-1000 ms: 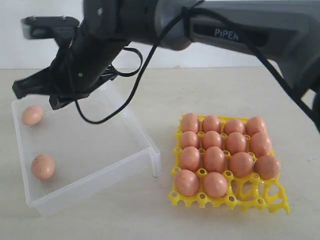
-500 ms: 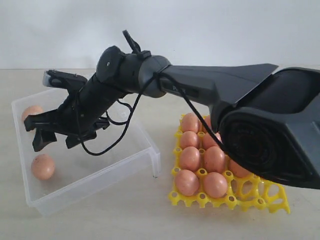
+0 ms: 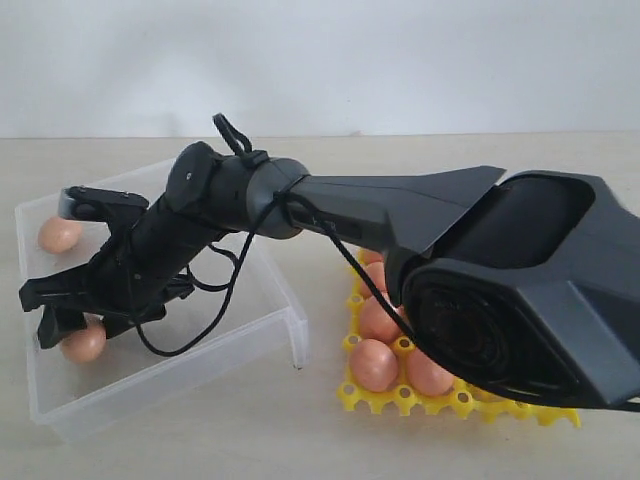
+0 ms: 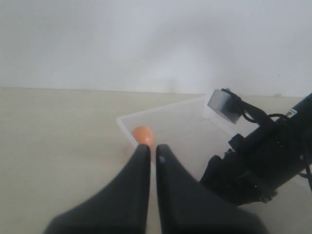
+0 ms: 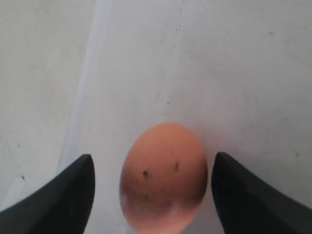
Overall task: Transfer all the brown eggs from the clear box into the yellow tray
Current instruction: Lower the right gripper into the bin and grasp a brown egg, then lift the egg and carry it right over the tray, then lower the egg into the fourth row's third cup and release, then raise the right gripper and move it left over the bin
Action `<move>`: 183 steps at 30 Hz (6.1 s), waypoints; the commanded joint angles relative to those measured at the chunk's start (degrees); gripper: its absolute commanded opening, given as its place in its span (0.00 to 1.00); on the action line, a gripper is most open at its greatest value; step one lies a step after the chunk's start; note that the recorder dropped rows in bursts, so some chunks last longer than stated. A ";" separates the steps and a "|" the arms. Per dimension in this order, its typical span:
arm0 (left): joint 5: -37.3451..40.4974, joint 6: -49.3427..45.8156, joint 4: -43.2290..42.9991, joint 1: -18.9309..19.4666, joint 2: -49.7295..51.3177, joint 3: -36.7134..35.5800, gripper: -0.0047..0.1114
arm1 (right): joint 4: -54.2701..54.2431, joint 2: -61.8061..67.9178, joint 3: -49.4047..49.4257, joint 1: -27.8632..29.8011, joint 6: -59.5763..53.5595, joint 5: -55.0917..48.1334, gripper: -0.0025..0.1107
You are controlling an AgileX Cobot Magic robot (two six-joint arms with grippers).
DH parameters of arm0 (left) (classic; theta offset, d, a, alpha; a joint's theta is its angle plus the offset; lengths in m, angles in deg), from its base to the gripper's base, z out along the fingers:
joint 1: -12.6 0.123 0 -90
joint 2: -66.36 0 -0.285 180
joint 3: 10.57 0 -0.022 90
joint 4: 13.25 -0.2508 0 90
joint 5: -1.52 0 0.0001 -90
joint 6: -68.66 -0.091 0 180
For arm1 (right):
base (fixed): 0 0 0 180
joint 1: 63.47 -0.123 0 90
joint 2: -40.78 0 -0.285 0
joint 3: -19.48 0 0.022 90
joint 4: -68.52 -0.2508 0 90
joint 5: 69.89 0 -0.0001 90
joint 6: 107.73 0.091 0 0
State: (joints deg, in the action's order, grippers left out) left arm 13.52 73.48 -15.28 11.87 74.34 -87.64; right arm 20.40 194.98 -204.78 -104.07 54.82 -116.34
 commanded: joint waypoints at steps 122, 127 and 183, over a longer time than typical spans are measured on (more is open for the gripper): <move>-0.12 0.10 -0.07 0.11 -0.20 -0.15 0.08 | 148.07 -61.70 92.82 54.20 81.52 96.00 0.02; -0.23 0.10 -0.07 0.11 -0.20 -0.15 0.08 | 148.07 -61.70 92.82 54.09 81.37 97.15 0.02; -0.12 0.10 -0.07 0.11 -0.20 -0.15 0.08 | 145.84 -52.52 92.82 54.09 84.41 97.20 0.47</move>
State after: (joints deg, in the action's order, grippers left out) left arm 13.52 73.48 -15.28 11.87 74.34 -87.64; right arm 167.00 142.45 -111.98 -50.14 139.36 -19.35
